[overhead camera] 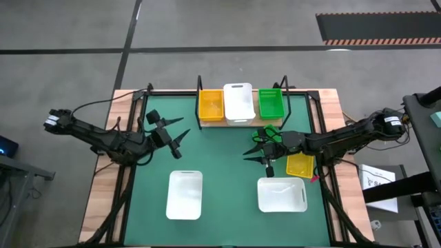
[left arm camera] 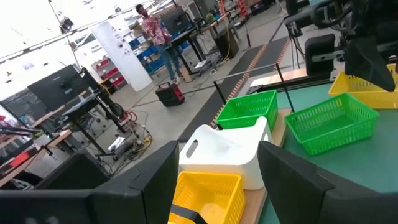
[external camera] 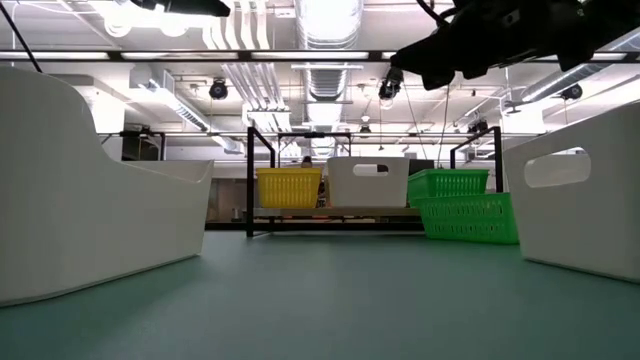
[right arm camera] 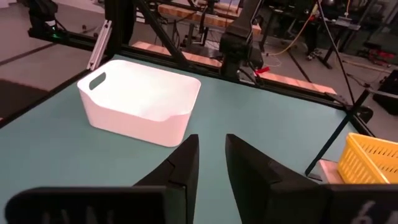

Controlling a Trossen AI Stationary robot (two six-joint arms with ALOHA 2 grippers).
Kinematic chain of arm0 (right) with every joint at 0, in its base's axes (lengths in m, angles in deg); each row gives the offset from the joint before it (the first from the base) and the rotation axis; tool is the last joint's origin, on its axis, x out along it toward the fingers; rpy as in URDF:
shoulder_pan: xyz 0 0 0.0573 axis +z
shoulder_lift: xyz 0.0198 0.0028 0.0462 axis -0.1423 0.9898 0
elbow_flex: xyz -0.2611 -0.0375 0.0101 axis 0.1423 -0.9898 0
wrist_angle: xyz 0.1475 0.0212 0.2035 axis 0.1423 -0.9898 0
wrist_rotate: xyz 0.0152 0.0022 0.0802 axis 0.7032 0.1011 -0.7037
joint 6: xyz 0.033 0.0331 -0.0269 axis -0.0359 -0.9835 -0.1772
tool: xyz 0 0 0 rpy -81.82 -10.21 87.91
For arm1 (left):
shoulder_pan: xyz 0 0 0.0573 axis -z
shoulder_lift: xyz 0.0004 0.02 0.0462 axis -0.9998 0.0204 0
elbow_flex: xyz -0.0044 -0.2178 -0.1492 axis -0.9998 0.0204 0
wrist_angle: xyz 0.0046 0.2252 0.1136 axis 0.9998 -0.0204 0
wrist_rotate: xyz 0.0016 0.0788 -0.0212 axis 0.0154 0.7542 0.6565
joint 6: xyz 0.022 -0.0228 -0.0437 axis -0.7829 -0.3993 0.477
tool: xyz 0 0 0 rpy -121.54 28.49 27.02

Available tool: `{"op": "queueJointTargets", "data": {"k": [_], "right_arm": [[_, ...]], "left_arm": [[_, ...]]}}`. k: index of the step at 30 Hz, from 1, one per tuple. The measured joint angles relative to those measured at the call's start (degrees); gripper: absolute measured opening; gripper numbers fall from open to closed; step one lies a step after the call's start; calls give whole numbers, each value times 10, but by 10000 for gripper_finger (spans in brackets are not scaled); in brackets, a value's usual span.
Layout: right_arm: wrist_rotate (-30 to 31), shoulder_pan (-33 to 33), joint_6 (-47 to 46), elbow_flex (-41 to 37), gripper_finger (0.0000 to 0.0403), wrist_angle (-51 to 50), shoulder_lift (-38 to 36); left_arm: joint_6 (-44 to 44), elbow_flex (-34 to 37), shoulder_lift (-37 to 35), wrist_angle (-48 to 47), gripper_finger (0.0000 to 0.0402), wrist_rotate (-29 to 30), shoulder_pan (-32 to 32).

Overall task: Stack baskets on shelf by color
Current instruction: Stack the green bin on top of the green bin on the shelf

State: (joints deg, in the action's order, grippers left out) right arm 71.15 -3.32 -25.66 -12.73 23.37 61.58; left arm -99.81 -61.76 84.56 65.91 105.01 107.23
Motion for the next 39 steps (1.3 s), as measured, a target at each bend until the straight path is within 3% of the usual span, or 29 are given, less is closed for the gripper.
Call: {"op": "queueJointTargets", "data": {"k": [7, 24, 29, 37, 39], "right_arm": [[24, 2, -56, 3, 64, -14, 0], [90, 46, -104, 144, 72, -402, 0], [93, 46, -112, 144, 87, -458, 0], [134, 46, -195, 144, 138, -677, 2], [134, 46, -208, 143, 149, -677, 2]], "left_arm": [[0, 0, 1, 1, 203, 0, 0], [-3, 0, 24, 2, 203, 0, 0], [-3, 0, 23, 5, 203, 0, 0], [-4, -2, 23, 8, 203, 0, 0], [-4, -2, 23, 16, 203, 0, 0]]}}
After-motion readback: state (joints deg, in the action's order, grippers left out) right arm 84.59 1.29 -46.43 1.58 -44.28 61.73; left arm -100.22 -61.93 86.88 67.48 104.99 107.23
